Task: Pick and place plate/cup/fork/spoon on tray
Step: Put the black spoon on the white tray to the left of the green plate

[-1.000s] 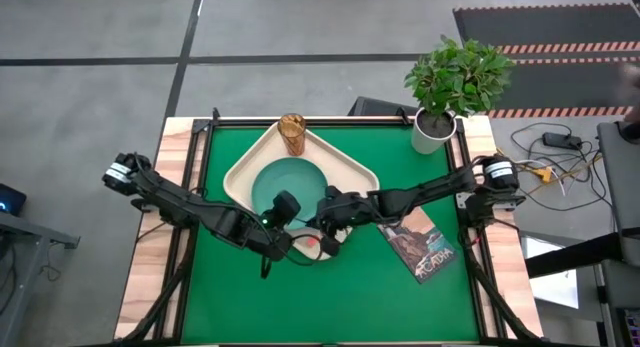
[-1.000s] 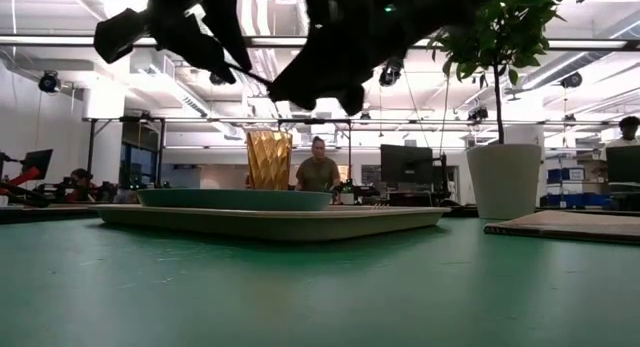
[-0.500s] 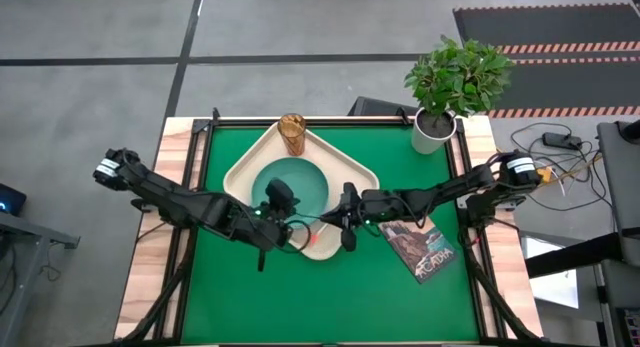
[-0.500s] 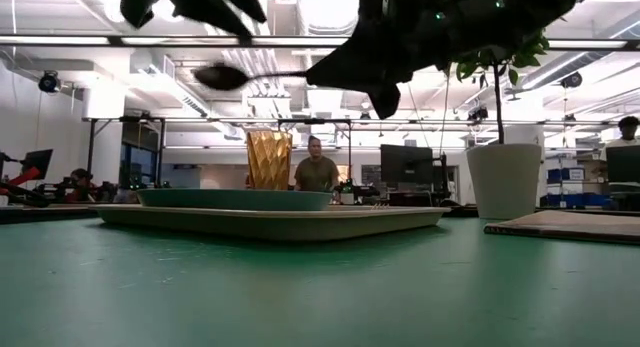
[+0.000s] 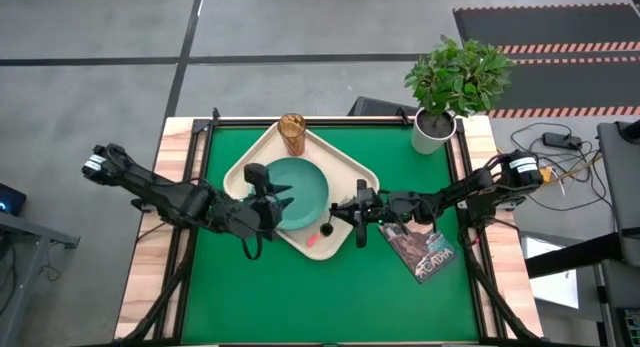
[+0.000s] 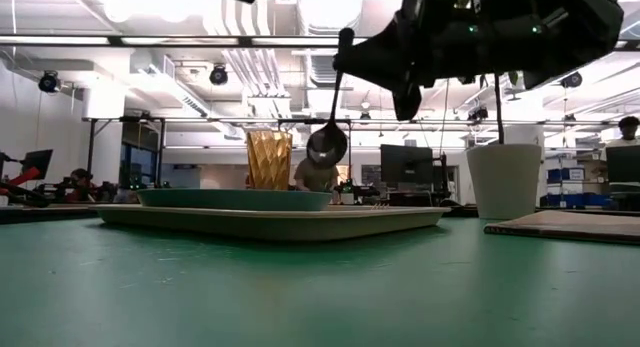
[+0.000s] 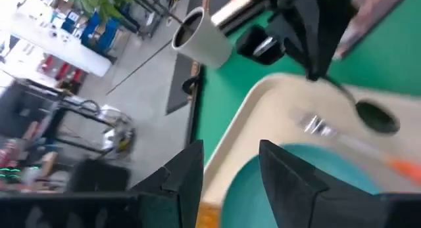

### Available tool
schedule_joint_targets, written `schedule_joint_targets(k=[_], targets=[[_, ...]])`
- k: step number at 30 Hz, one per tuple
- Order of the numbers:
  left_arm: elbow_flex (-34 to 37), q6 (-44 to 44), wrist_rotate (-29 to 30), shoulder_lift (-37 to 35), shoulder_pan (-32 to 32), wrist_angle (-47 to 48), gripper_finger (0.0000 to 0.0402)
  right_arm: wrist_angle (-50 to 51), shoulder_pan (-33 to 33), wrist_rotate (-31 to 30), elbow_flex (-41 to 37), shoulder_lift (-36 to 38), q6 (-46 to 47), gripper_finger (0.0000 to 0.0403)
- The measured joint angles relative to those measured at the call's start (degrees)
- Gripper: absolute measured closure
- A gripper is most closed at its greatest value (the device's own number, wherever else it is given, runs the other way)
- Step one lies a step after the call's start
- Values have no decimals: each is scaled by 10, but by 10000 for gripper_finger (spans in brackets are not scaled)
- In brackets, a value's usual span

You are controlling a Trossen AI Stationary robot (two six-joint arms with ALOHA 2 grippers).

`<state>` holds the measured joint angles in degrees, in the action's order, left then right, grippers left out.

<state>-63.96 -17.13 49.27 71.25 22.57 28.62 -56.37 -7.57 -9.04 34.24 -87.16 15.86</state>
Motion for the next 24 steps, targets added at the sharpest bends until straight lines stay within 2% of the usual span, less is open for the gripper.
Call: schedule_joint_targets(k=[4, 7, 11, 14, 17, 19, 24], targets=[[54, -1, -70, -5, 0, -123, 272, -13, 0, 1, -8, 13, -1, 395], [109, -28, -125, 4, -2, -277, 272, -9, 0, 18, -8, 29, -8, 395], [185, -27, -139, 25, -7, -524, 272, 29, 0, 19, -7, 70, -32, 395], [226, -20, -164, 49, -14, -638, 272, 101, -1, 20, 1, 104, -51, 395], [241, 35, -181, 79, -29, -689, 272, 171, -2, 20, 14, 133, -71, 395], [240, 84, -194, 95, -45, -688, 272, 193, -3, 21, 25, 143, -83, 395], [226, 175, -295, 146, -89, -689, 269, 241, -7, 35, 51, 146, -120, 395]])
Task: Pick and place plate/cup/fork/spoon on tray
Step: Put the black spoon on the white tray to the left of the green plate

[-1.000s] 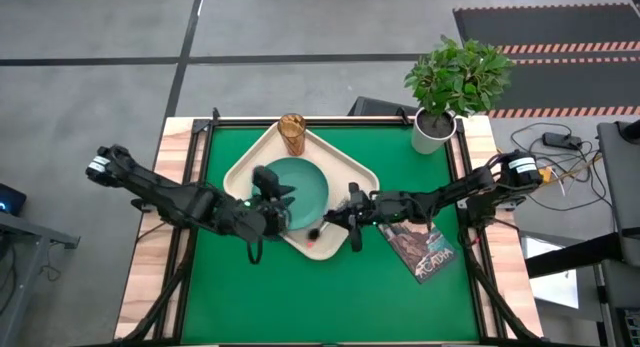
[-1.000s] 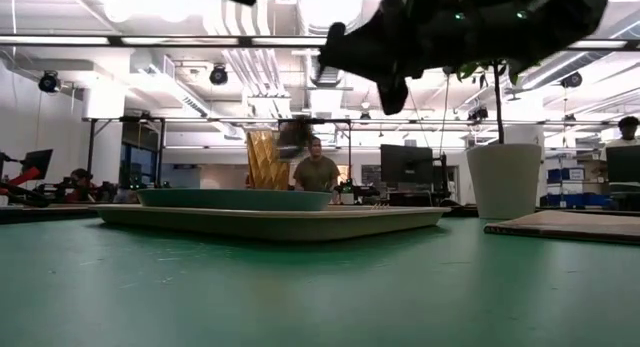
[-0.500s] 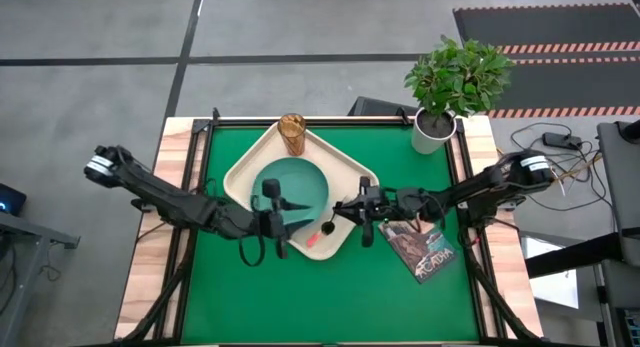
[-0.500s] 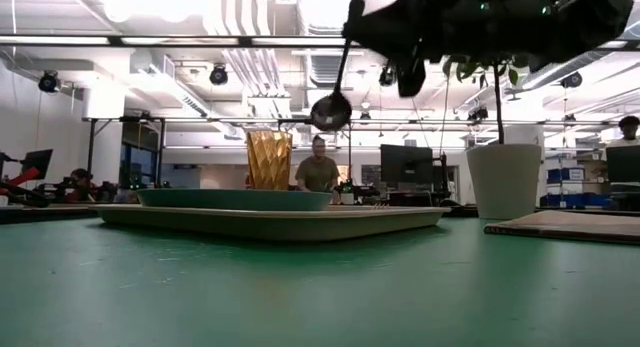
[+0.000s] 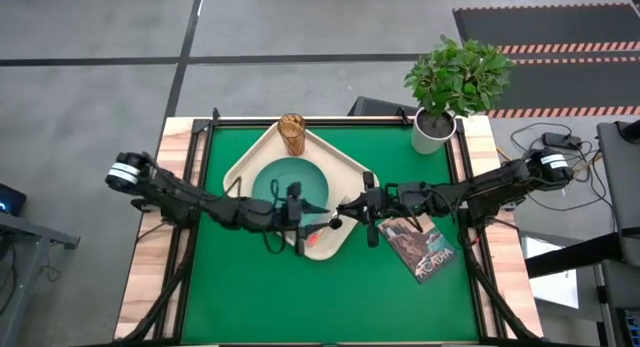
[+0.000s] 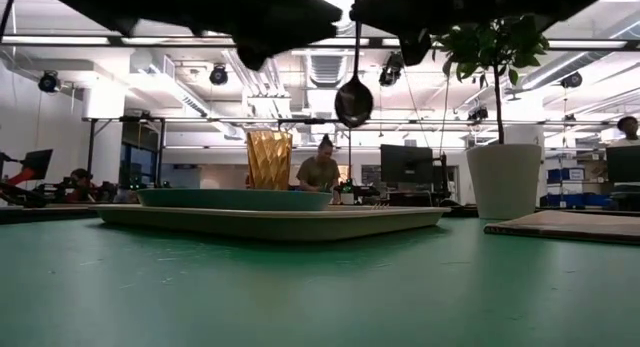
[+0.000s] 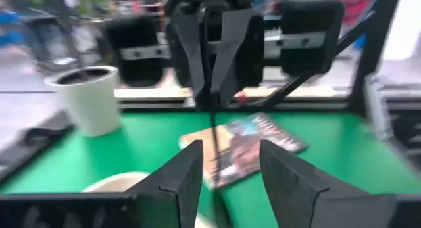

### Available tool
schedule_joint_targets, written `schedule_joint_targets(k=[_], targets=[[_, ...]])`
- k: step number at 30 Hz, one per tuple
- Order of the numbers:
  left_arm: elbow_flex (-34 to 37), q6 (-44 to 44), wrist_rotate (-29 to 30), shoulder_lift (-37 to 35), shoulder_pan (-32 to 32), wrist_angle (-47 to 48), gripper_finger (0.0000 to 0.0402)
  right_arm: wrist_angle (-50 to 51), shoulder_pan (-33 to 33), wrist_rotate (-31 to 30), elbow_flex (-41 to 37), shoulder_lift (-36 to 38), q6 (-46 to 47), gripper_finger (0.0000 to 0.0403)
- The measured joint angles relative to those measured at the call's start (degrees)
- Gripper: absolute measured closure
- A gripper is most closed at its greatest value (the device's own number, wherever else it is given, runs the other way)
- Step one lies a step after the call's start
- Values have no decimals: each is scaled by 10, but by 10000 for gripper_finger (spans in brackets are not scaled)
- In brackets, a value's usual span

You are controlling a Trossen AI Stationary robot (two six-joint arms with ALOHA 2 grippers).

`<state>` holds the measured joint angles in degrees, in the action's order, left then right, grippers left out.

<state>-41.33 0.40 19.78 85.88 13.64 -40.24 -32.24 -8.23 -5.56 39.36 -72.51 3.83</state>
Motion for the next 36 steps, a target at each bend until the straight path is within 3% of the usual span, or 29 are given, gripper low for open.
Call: schedule_joint_targets(k=[7, 12, 15, 19, 21, 25, 29, 36], targets=[[-12, 35, -89, 54, -33, -52, 238, 60, -3, 0, 36, -17, -36, 395], [-13, 33, -99, 78, -42, -74, 238, 66, -3, 2, 45, -28, -49, 395], [-13, 17, -97, 81, -43, -75, 272, 67, -3, 1, 47, -35, -55, 395], [-12, 7, -96, 81, -43, -78, 369, 65, -3, 1, 47, -40, -64, 394], [-11, 6, -94, 81, -44, -77, 391, 65, -3, 0, 47, -41, -64, 394], [-10, -8, -72, 81, -44, -80, 400, 61, -2, -4, 49, -32, -52, 377], [-2, -26, -41, 81, -39, -120, 401, 61, -2, -7, 51, -4, -45, 333], [34, -35, 68, 76, -36, -243, 401, 160, 0, -101, 52, 91, -35, 260]])
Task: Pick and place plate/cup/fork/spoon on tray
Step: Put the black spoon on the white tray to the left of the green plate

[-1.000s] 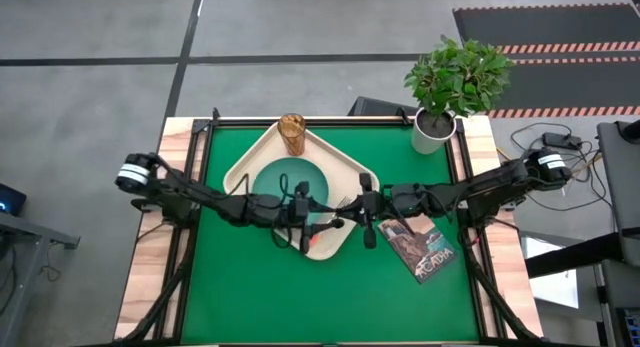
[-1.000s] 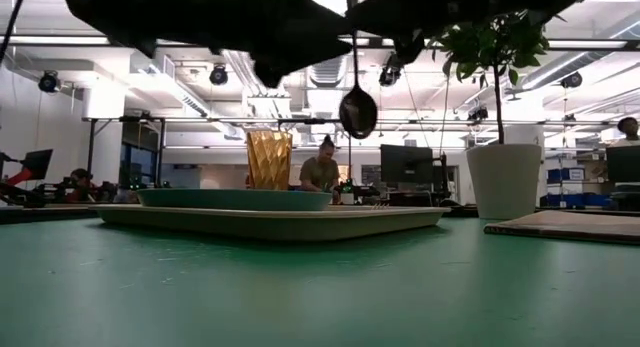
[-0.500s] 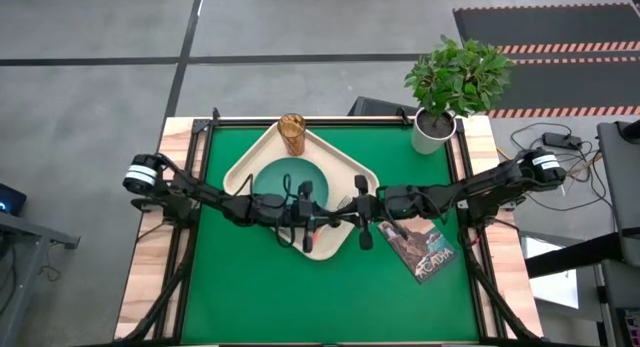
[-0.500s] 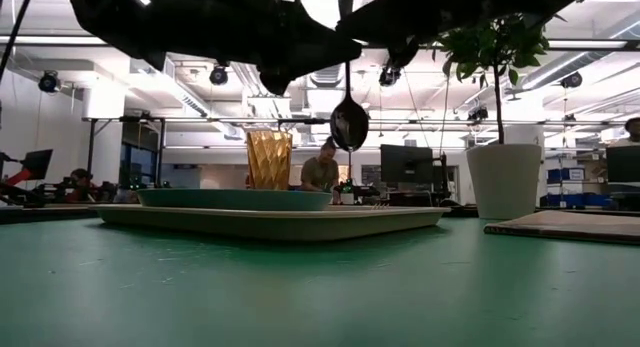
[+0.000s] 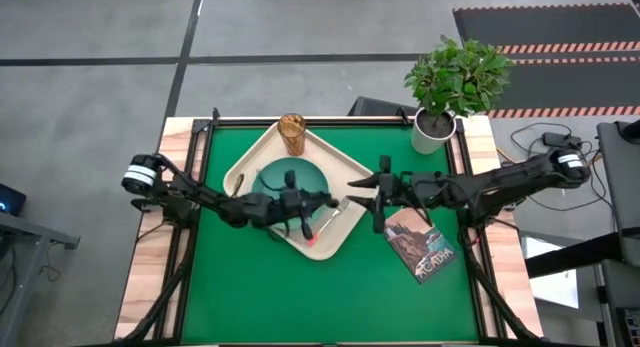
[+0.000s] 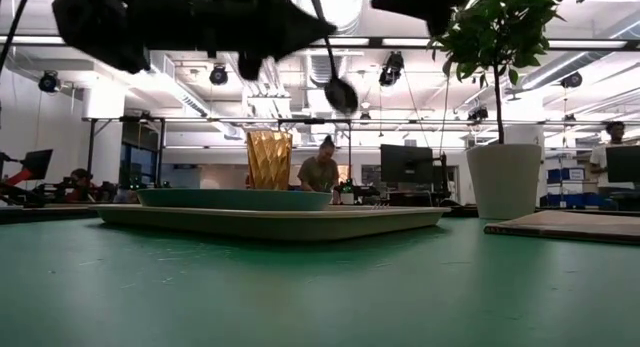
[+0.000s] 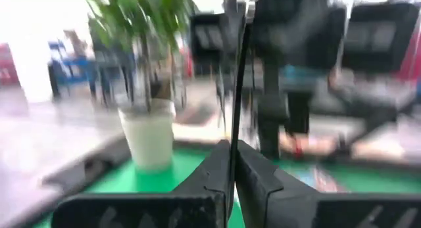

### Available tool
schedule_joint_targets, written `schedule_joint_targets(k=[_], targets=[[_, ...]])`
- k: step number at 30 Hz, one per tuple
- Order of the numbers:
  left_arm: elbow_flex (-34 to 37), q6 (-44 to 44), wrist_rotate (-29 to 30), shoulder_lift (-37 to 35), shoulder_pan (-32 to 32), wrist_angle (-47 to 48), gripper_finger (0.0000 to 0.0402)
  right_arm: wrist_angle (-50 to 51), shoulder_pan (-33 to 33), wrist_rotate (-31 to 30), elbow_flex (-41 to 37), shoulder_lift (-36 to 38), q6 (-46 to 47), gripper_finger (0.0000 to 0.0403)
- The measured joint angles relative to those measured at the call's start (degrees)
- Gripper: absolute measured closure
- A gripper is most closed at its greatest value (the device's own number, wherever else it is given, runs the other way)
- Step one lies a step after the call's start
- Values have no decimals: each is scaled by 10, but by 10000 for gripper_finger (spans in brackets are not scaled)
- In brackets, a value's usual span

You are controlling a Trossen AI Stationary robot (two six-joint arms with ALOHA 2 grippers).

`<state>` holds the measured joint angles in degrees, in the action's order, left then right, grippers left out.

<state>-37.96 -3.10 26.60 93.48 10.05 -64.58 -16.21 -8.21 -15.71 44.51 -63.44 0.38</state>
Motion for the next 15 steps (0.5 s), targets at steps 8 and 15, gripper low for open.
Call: schedule_joint_targets(k=[8, 15], targets=[[47, -139, -66, -10, 5, -253, 401, 32, -2, 11, -32, 29, 45, 209], [32, -157, -142, -13, 6, -254, 401, -168, -2, 15, -83, -49, -12, 194]])
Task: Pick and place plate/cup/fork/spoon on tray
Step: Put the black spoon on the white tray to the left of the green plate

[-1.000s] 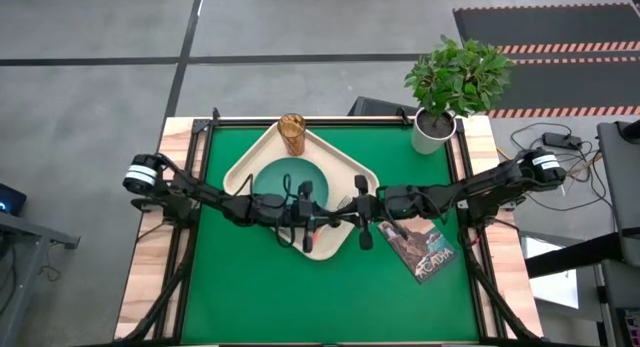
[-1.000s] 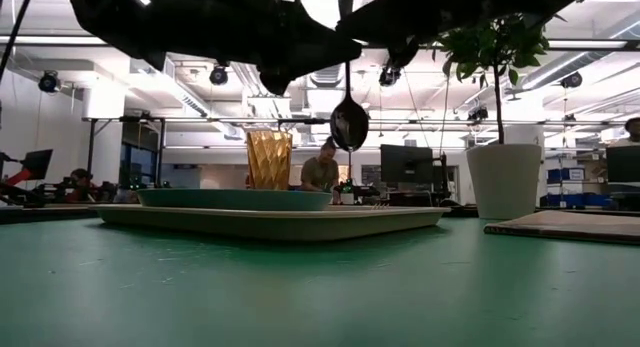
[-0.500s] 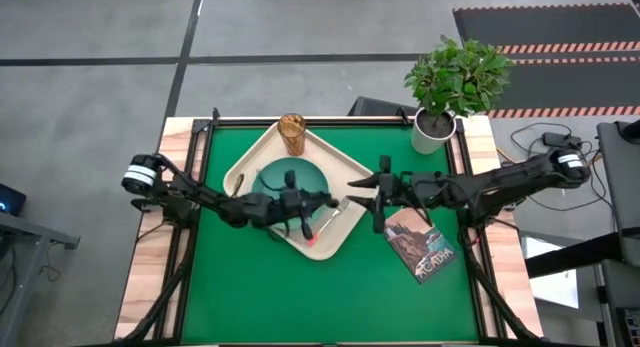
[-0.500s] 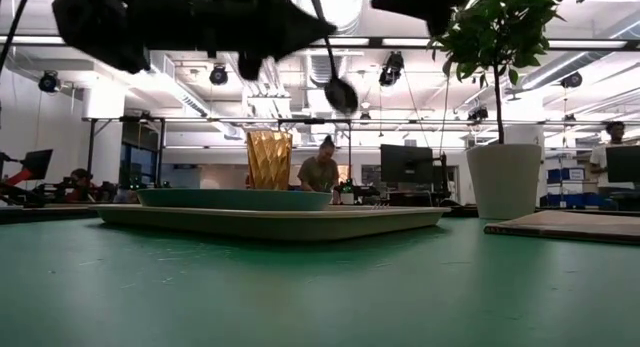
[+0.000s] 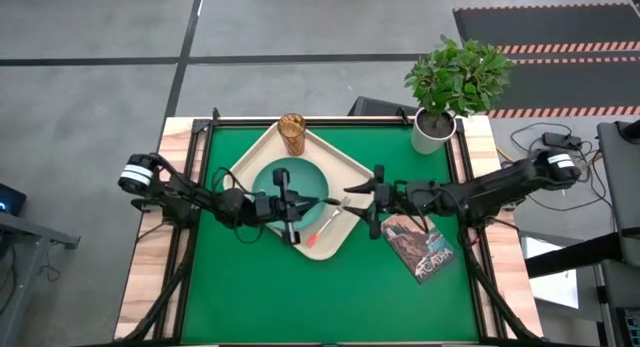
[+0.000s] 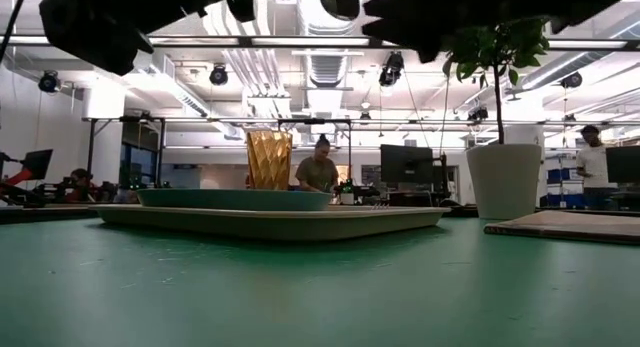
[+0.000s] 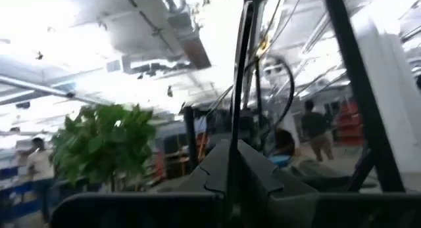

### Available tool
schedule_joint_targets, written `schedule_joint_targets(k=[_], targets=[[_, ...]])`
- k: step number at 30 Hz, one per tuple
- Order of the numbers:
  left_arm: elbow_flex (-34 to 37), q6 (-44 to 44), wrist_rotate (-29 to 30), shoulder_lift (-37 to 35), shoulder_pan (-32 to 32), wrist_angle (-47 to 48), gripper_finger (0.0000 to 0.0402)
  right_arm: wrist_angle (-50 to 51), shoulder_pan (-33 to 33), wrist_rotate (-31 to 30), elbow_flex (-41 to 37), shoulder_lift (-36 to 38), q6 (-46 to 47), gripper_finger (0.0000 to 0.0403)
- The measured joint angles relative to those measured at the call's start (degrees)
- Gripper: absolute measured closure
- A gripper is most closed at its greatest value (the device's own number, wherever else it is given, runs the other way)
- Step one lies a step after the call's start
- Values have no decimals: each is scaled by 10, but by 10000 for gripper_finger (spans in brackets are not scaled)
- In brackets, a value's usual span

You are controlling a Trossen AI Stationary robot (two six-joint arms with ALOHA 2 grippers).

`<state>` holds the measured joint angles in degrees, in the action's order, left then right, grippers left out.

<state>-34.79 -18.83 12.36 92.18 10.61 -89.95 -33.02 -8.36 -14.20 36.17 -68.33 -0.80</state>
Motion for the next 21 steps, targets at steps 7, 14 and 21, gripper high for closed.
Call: schedule_joint_targets(k=[7, 14, 21], targets=[[-2, 1, -25, -2, 0, 0, 401, -162, 2, 48, 0, -81, -32, 194], [-9, 4, -27, -1, 0, 1, 401, -217, 5, 61, 24, -137, -63, 260], [-4, 4, -33, -1, 1, 11, 401, -146, 6, 66, 36, -108, -49, 388]])
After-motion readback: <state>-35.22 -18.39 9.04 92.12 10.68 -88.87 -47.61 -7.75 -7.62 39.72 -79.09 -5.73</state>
